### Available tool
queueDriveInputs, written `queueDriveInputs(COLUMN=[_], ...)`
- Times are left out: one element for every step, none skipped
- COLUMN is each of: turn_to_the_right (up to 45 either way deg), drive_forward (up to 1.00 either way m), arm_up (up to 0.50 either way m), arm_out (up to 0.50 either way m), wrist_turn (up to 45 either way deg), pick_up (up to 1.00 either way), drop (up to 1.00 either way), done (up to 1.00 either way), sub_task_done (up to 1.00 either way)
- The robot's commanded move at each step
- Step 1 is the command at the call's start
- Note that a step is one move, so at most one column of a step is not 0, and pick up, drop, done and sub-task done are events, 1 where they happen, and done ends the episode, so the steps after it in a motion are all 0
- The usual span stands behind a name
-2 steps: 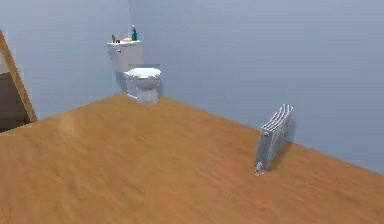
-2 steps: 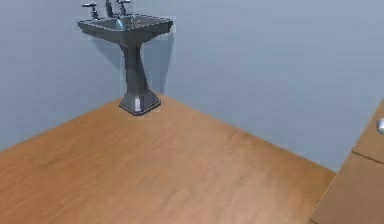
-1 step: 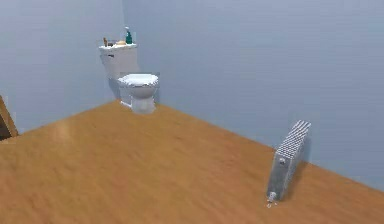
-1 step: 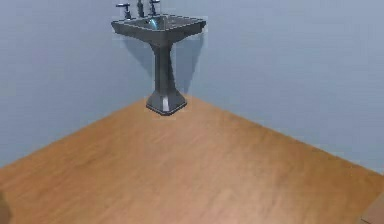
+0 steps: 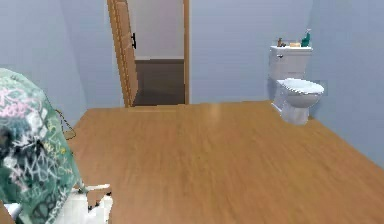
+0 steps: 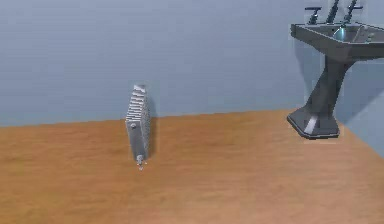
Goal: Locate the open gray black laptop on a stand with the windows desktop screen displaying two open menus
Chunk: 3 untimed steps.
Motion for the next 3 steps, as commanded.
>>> queueDriveInputs(turn_to_the_right=[-9.0, 0.0, 0.0], drive_forward=[0.0, 1.0, 1.0], arm_up=[0.0, 0.0, 0.0], arm_out=[0.0, 0.0, 0.0], wrist_turn=[0.0, 0.0, 0.0], pick_up=[0.0, 0.0, 0.0], drop=[0.0, 0.0, 0.0], done=[0.0, 0.0, 0.0], sub_task_done=[0.0, 0.0, 0.0])
